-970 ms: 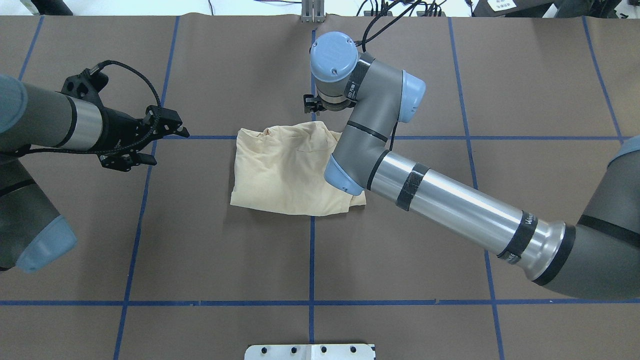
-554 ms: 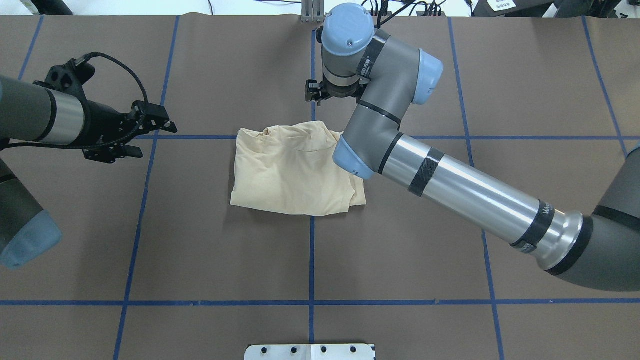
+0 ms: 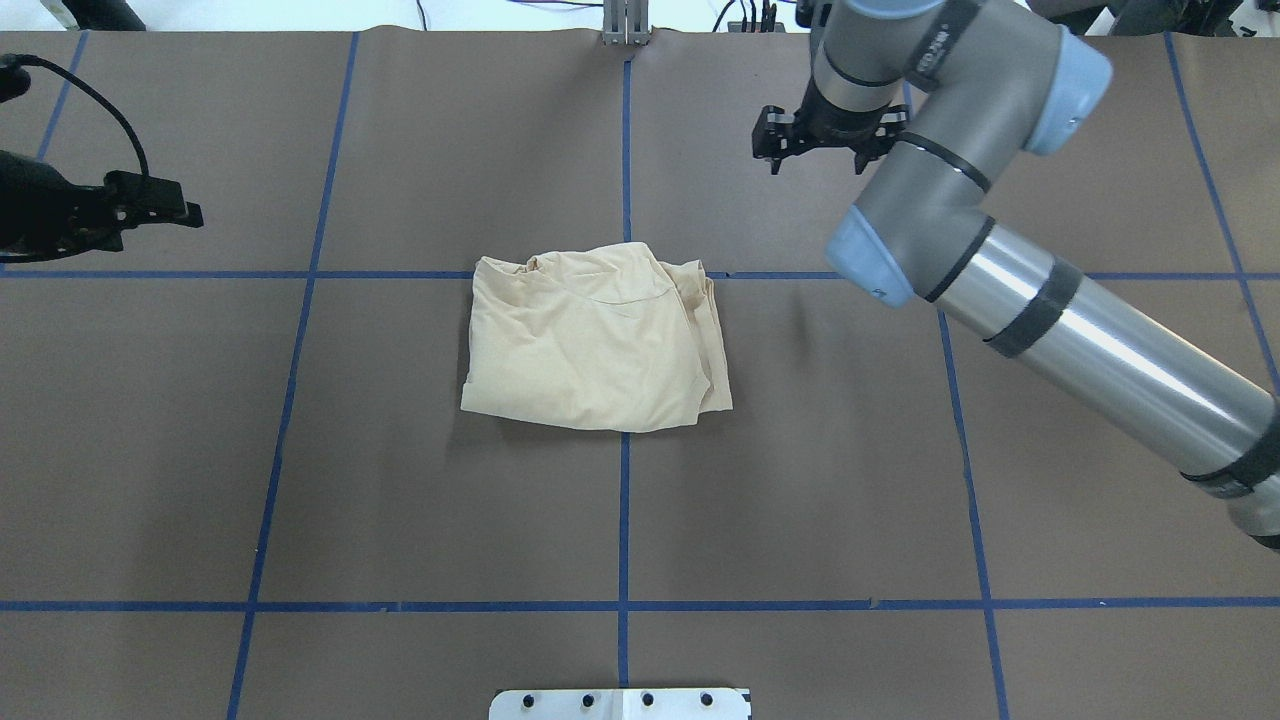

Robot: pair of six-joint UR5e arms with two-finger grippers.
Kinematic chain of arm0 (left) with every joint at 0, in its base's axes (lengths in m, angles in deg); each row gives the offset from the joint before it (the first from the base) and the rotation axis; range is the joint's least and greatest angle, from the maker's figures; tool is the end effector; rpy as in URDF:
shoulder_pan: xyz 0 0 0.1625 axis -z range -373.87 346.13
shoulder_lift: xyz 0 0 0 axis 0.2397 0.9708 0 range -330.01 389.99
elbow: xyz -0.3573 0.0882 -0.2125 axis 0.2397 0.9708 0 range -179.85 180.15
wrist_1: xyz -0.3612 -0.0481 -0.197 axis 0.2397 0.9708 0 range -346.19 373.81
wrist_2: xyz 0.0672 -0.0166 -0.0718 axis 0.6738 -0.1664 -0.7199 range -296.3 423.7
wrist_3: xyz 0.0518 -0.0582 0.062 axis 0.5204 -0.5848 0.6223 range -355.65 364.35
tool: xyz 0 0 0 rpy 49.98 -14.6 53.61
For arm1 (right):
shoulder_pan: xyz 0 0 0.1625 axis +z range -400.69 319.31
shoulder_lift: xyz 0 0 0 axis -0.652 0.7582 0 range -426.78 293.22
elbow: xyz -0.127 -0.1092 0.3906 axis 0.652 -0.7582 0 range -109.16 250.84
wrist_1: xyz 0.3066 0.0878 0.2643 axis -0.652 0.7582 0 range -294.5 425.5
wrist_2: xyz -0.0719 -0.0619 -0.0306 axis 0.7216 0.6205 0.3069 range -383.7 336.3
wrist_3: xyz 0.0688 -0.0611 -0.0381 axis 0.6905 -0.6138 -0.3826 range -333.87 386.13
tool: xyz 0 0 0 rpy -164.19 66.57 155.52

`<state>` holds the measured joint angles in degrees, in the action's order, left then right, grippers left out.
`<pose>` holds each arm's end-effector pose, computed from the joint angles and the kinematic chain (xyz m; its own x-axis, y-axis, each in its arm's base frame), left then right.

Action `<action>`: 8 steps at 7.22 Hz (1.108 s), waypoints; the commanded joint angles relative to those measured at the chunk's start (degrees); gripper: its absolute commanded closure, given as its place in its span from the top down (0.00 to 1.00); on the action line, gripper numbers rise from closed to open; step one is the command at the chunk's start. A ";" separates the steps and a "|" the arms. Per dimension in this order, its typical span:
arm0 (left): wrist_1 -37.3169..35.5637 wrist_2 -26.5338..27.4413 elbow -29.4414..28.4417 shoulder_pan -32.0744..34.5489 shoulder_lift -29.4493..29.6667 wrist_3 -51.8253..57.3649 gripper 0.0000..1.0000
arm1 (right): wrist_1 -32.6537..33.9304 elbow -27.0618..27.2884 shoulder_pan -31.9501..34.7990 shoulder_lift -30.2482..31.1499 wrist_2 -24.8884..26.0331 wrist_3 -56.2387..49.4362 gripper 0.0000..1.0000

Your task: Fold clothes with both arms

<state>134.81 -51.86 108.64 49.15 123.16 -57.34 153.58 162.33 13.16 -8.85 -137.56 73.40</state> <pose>0.1553 -0.5042 0.4174 0.5498 -0.1368 -0.8240 0.4401 0.8859 0.1466 -0.3297 -0.6092 0.3223 0.7600 -0.0117 0.6498 -0.1147 0.9817 0.1519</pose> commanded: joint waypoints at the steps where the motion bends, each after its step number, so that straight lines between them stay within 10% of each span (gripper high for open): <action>1: 0.38 0.60 -1.87 3.33 -0.27 4.64 1.00 | -2.89 4.32 1.34 8.84 2.13 -2.27 1.00; 5: -0.41 5.26 -7.94 4.03 -0.26 16.52 1.00 | -3.18 2.56 9.13 15.70 1.02 -11.87 1.00; 8: -11.87 -2.37 -9.17 11.75 -0.27 41.73 1.00 | -3.27 2.47 17.31 22.64 -7.05 -28.16 1.00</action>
<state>129.11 -51.52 99.70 57.86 122.93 -26.93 150.40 164.76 26.85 10.79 -141.00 51.32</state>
